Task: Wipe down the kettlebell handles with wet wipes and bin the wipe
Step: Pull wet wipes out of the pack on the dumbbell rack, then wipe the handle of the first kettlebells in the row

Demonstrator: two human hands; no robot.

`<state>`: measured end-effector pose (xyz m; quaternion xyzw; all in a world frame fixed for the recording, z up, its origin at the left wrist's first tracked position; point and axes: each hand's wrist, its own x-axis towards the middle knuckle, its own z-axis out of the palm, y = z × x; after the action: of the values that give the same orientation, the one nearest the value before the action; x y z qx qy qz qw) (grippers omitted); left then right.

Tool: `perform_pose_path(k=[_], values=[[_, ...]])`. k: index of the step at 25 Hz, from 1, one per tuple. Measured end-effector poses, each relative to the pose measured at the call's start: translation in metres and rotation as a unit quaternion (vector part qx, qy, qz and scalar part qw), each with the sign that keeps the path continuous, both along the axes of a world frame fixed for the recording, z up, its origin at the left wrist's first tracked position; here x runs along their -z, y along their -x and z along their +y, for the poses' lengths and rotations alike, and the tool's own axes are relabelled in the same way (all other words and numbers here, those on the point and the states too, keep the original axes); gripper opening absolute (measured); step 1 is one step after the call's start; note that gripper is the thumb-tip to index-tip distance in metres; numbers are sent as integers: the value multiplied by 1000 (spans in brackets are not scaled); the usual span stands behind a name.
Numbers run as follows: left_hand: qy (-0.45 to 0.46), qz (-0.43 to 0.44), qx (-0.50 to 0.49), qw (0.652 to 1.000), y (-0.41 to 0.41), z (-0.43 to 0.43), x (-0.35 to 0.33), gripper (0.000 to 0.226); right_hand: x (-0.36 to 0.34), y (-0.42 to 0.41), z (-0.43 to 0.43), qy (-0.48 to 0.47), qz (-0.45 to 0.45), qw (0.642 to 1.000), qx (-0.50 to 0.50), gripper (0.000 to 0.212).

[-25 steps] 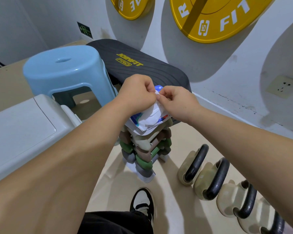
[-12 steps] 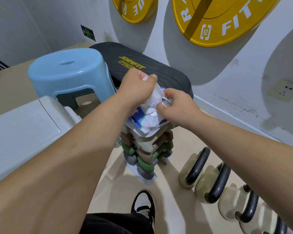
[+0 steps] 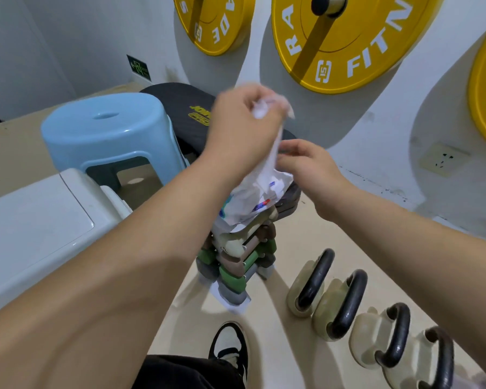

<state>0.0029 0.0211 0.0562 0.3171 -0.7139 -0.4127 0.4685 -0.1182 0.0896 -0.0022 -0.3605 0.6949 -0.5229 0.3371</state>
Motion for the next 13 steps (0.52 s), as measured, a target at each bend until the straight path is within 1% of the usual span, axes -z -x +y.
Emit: perform_pose_path(k=[1,3,4,6,8,9,11,12,13], values=[[-50,-48,55,996,5,11,5,20,-6,8,10,15,-37,999,3,49],[-128,-136,134,973,13,22,16,27,-15,22,36,33,-129,991,-2,47],[-150,-160,165,962,18,26,19,31,-17,29,53,37,-172,984,2,41],[-183,-161,214,946,36,37,20,31,-16,43,88,35,-230,972,35,31],[-214,-158,255,930,60,54,26,27,-12,55,121,34,-240,966,90,19],[-227,-165,280,918,74,65,30,31,-9,62,137,40,-238,963,120,15],[-265,-180,348,881,99,88,38,47,-7,75,168,42,-222,957,185,20],[-274,-196,384,860,110,98,39,51,-7,82,184,33,-200,955,217,23],[-266,-223,415,841,119,107,39,50,-7,87,199,21,-179,953,243,24]])
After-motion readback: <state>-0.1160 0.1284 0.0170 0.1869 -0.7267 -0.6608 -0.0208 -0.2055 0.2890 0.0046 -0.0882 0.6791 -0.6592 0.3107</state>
